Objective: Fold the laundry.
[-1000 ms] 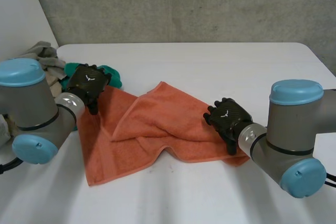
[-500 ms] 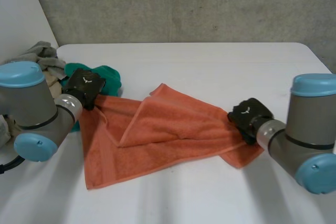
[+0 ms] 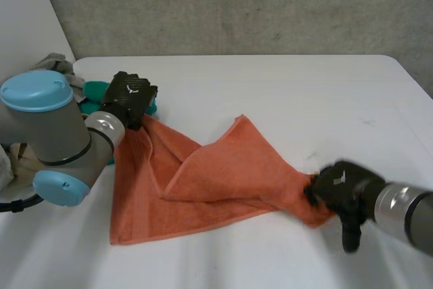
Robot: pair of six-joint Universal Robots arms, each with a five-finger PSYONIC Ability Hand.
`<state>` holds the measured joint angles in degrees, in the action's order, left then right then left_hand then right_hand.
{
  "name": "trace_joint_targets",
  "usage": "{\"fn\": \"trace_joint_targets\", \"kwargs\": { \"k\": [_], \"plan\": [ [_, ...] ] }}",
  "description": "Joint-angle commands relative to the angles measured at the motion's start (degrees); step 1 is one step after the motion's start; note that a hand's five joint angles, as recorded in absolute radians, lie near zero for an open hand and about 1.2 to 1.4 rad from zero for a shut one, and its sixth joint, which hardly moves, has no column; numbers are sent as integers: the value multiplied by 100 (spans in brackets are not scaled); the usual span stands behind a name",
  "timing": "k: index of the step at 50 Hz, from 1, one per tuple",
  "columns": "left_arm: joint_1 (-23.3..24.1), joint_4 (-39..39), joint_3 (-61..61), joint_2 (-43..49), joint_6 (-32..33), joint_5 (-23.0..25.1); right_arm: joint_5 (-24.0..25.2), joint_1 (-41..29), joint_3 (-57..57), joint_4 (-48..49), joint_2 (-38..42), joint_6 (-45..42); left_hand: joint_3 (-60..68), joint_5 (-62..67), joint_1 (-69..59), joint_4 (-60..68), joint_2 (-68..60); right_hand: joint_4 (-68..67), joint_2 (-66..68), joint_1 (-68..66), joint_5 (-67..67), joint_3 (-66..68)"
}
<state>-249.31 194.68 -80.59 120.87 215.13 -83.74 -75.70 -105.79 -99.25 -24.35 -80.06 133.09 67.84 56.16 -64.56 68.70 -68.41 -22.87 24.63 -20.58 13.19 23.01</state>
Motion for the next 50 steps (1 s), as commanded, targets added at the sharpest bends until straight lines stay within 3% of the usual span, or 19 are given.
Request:
{"fn": "trace_joint_targets", "kwargs": {
  "k": [1,5,11,15,16,22,30,32,34,39,40,43,44,45,47,49,50],
  "plan": [
    [111,-53,-133,-406,-182,-20,441,269,1056,246,-423,876,1216,1384,-1544,1130,-1159,622,-798,393,-654,-636],
    [190,-70,-247,-757,-253,-20,713,260,1662,448,-90,938,1216,1384,-1544,1130,-1159,925,-1101,696,-957,-939],
    [295,-70,-475,-1522,-376,-2,978,-81,2952,1220,1586,938,1216,1384,-1544,1130,-1159,1059,-1235,830,-1091,-1073],
    [409,-70,-581,-2022,-472,-2,1048,-442,3534,1590,2265,894,1216,1384,-1544,1130,-1159,1076,-1253,847,-1109,-1091],
    [427,-70,-598,-2102,-490,7,1170,-573,3892,1930,2754,859,1216,1384,-1544,1130,-1159,1076,-1253,847,-1109,-1091],
    [717,-70,-713,-2656,-525,16,1846,-741,4501,2872,3759,877,1216,1384,-1544,1130,-1159,1060,-1236,831,-1092,-1074],
    [910,-53,-880,-2912,-508,24,2296,-1172,5450,2989,4963,903,1216,1384,-1544,1130,-1159,809,-985,580,-841,-823],
    [919,-53,-880,-2912,-499,24,2331,-1207,5609,2901,5131,929,1216,1384,-1544,1130,-1159,406,-582,177,-438,-420],
    [919,-53,-880,-2903,-499,24,2445,-1225,5759,2708,5281,938,1216,1384,-1544,1130,-1159,-852,676,-1081,820,838],
    [884,0,-801,-2824,-472,33,2771,-1225,5909,2575,5273,964,1216,1384,-1544,1130,-1159,-5703,5527,-5932,5671,5689],
    [841,9,-757,-2806,-472,33,2727,-1225,5952,2601,5264,991,1216,1384,-1544,1130,-1159,-5713,5537,-5942,5681,5699],
    [823,17,-591,-2736,-472,33,1781,-1225,6356,2934,5176,1122,1216,1384,-1544,1130,-1159,-5713,5537,-5942,5681,5699],
    [823,43,-416,-2631,-472,25,1386,-1199,6453,3066,5124,1166,1216,1384,-1544,1130,-1159,-5713,5537,-5942,5681,5699],
    [814,70,-318,-2543,-472,24,608,-1120,6584,3346,4975,1254,1216,1384,-1544,1130,-1159,-5713,5537,-5942,5681,5699],
    [788,123,-73,-2350,-472,-2,-74,-989,6656,3690,4781,1351,1216,1384,-1544,1130,-1159,-5713,5537,-5942,5681,5699],
    [709,237,384,-2060,-472,-46,-637,-752,6595,4294,4388,1456,1216,1384,-1544,1130,-1159,-5713,5537,-5942,5681,5699],
    [673,281,542,-1972,-481,-72,-692,-707,6542,4463,4237,1492,1216,1384,-1544,1130,-1159,-5713,5537,-5942,5681,5699]
  ]
}}
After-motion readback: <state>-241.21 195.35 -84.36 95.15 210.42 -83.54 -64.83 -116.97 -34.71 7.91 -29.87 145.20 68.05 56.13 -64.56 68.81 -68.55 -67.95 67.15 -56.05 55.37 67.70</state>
